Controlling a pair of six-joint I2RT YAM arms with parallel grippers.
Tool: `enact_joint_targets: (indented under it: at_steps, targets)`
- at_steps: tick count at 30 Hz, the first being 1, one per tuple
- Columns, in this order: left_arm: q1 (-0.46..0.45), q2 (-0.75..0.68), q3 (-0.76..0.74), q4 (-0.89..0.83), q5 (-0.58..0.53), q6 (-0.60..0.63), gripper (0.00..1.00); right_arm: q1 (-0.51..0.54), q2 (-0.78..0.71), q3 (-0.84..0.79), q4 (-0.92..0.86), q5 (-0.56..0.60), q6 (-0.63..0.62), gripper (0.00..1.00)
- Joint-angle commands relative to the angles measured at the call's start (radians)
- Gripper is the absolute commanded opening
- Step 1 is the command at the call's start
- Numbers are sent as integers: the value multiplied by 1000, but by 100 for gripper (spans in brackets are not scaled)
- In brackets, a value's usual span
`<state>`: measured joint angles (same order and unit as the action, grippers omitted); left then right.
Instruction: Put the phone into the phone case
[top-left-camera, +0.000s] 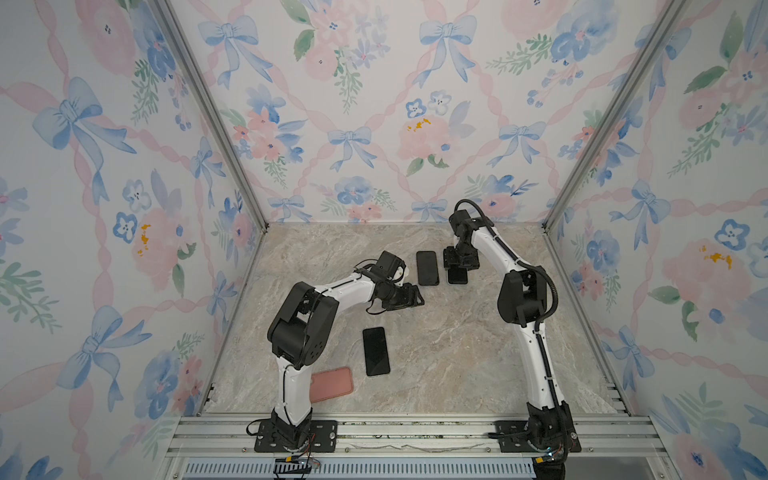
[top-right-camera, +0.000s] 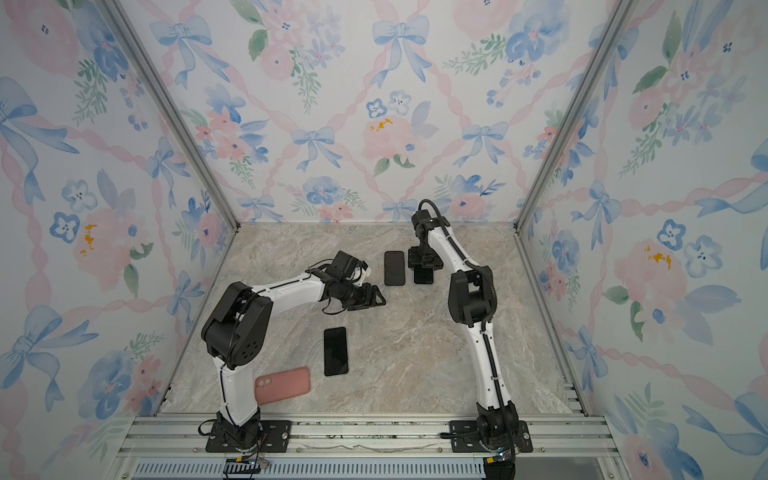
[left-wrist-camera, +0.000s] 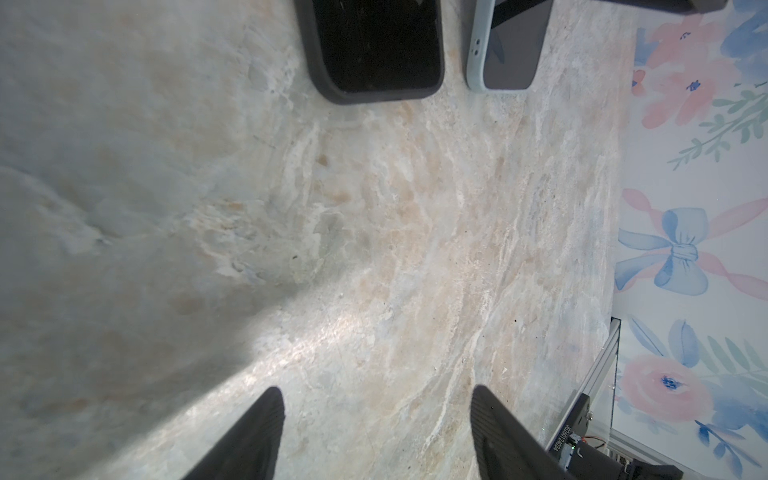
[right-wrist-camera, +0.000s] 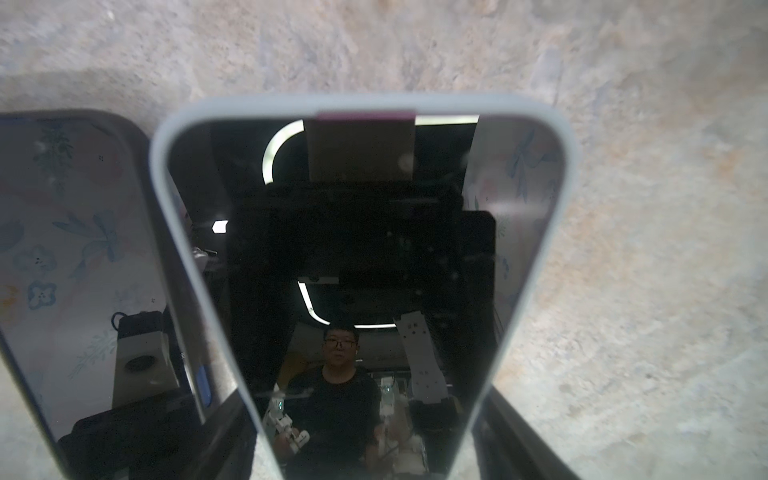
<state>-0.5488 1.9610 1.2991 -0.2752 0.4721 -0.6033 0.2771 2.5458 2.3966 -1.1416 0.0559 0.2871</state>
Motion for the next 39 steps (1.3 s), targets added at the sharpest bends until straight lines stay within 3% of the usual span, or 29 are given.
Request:
enact_joint_targets:
  at_steps: [1, 29, 39]
  targets:
    - [6, 13, 2, -1, 14, -2, 72, -10, 30, 44, -12, -8, -5, 63]
    - [7, -1, -20, 0, 11, -3, 72, -19, 70, 68, 73, 5, -17, 66]
    - [6, 1, -20, -1, 13, -3, 72, -17, 80, 65, 73, -3, -20, 73]
